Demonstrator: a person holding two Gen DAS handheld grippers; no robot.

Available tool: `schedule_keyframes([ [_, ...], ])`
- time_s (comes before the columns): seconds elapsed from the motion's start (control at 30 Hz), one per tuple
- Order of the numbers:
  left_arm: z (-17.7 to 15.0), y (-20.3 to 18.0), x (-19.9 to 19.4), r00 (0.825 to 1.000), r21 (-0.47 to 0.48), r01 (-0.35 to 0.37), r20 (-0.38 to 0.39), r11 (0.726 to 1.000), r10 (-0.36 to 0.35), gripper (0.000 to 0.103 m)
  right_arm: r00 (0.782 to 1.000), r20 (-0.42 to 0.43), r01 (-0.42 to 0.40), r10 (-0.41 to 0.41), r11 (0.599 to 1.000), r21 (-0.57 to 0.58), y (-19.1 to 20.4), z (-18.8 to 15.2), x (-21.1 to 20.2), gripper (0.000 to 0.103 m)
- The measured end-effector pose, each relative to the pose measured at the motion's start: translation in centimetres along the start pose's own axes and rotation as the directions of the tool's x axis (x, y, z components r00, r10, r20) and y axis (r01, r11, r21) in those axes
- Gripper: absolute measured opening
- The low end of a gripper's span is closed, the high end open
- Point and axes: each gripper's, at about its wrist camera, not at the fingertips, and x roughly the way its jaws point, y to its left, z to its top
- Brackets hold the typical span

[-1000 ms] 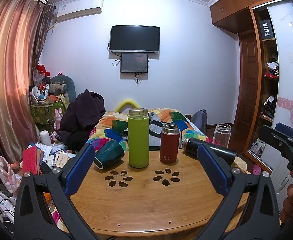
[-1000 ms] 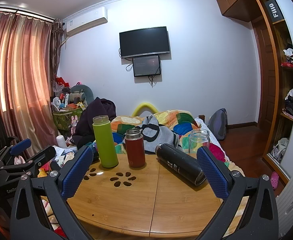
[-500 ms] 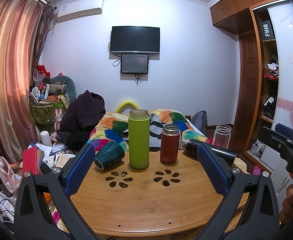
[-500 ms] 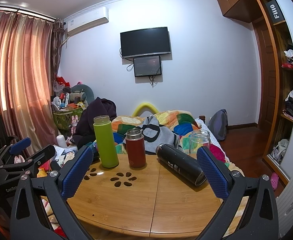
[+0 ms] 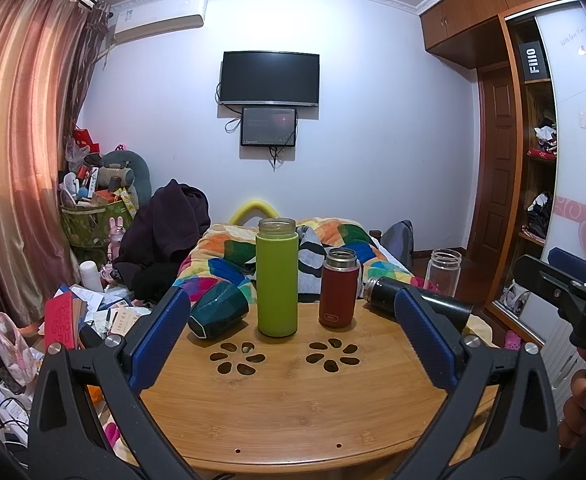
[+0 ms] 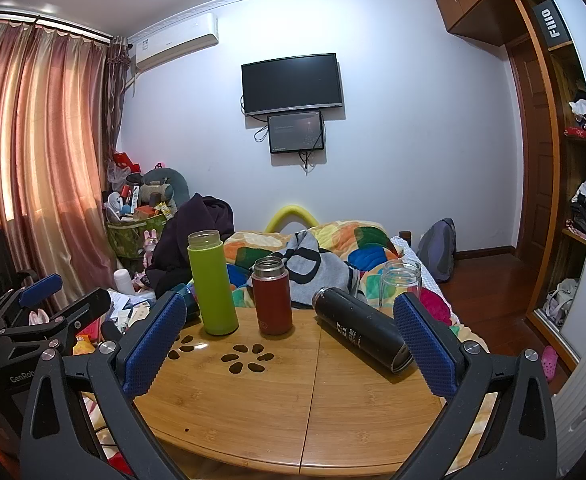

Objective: Flip cup upside down

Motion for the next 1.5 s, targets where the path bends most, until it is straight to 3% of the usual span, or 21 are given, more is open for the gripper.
schedule_keyframes([
  [0.33, 0.2, 0.1, 0.5, 1.0, -0.003, 0.013, -0.015, 1.0, -0.013, 0.103, 1.0, -0.006, 0.0, 0.0, 1.0, -0.002, 0.1, -0.5, 0.2, 0.103],
  [0.5, 0.6, -0.7, 3.2, 0.995, -0.001, 0.081, -0.058, 0.997, -0.081, 0.103, 1.0, -0.015, 0.018, -0.018, 1.0, 0.002, -0.4, -1.1, 0.4, 0.103],
  [0.73, 0.3, -4.4, 11.7, 0.971, 0.04, 0.17, -0.176, 0.985, -0.16, 0.103, 0.999, -0.041, 0.033, -0.031, 0.998, 0.045, -2.9, -2.0, 1.1, 0.103],
  [0.93, -0.7, -7.2, 19.9, 0.951, 0.077, 0.135, -0.292, 0.988, -0.107, 0.103, 0.996, -0.079, 0.052, -0.044, 0.994, 0.1, -5.9, -3.2, 1.9, 0.103],
  [1.27, -1.6, -7.1, 28.8, 0.92, -0.01, 0.046, -0.388, 0.999, -0.047, 0.103, 0.989, -0.14, 0.069, -0.046, 0.983, 0.168, -9.5, -4.7, 3.4, 0.103],
  [1.3, -1.7, -7.0, 29.3, 0.919, -0.016, 0.044, -0.392, 0.999, -0.047, 0.1, 0.989, -0.145, 0.069, -0.044, 0.983, 0.171, -9.7, -4.8, 3.5, 0.103],
  [1.43, -2.2, -7.2, 30.7, 0.895, -0.019, 0.06, -0.441, 0.998, -0.062, 0.07, 0.986, -0.162, 0.068, -0.038, 0.981, 0.181, -10.0, -4.9, 3.9, 0.103],
  [1.5, -2.4, -7.3, 30.9, 0.896, -0.003, 0.046, -0.442, 0.999, -0.043, 0.064, 0.985, -0.168, 0.068, -0.037, 0.981, 0.182, -10.0, -5.0, 3.9, 0.103],
])
